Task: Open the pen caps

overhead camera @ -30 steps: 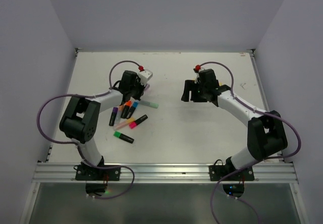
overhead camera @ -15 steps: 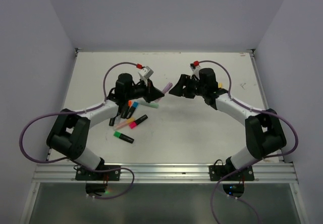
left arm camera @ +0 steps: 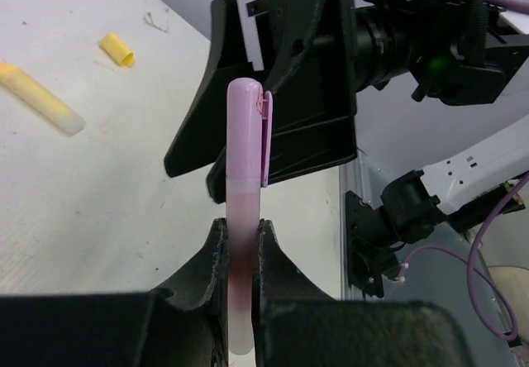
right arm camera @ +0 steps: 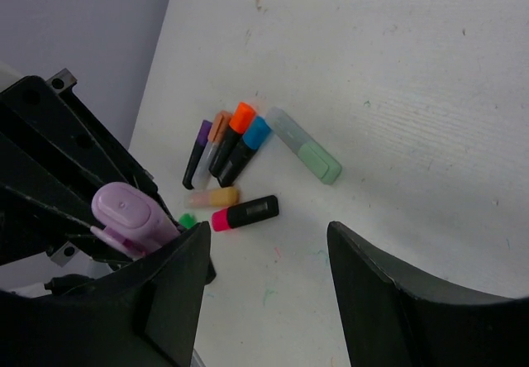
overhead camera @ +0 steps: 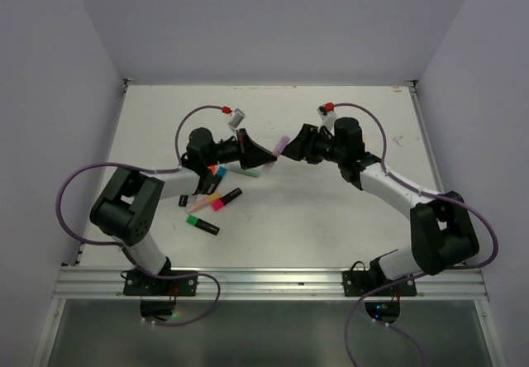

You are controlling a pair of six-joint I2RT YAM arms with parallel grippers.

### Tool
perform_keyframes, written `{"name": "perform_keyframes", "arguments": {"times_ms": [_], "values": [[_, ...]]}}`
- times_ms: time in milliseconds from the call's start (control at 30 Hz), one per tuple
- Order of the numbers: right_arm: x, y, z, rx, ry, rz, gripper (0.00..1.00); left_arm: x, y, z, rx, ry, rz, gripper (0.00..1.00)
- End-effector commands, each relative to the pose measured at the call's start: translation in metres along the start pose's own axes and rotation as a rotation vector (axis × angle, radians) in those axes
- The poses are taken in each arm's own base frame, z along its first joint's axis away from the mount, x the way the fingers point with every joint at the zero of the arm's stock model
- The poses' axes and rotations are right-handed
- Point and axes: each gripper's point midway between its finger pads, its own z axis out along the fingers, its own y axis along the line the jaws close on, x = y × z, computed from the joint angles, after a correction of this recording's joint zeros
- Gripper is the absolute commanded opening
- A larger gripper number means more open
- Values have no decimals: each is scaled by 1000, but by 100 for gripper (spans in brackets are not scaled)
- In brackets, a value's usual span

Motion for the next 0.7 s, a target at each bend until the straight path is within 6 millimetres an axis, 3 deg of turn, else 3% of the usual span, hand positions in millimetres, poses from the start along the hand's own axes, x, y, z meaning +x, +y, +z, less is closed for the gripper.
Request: {"name": "perform_keyframes", "arguments": {"times_ms": [0, 167, 200, 300, 533, 667], "values": [[-23, 36, -19, -89, -96, -63, 63, -2, -2, 2, -25, 5, 22, 0], [-34, 46, -35, -72, -154, -66, 66, -11, 9, -3, -148, -30, 62, 0], [-36, 45, -37, -61, -162, -60, 66, -8, 21, -5, -228, -29, 41, 0], [-40, 47, -34, -48, -160, -52, 67, -5, 26, 2, -326, 6, 93, 0], [-45, 44, -18, -3, -148, -26, 67, -5, 11, 14, -335, -8, 131, 0], [-42, 30, -13, 63, -138, -6, 65, -8, 7, 14, -351, -43, 141, 0]]}}
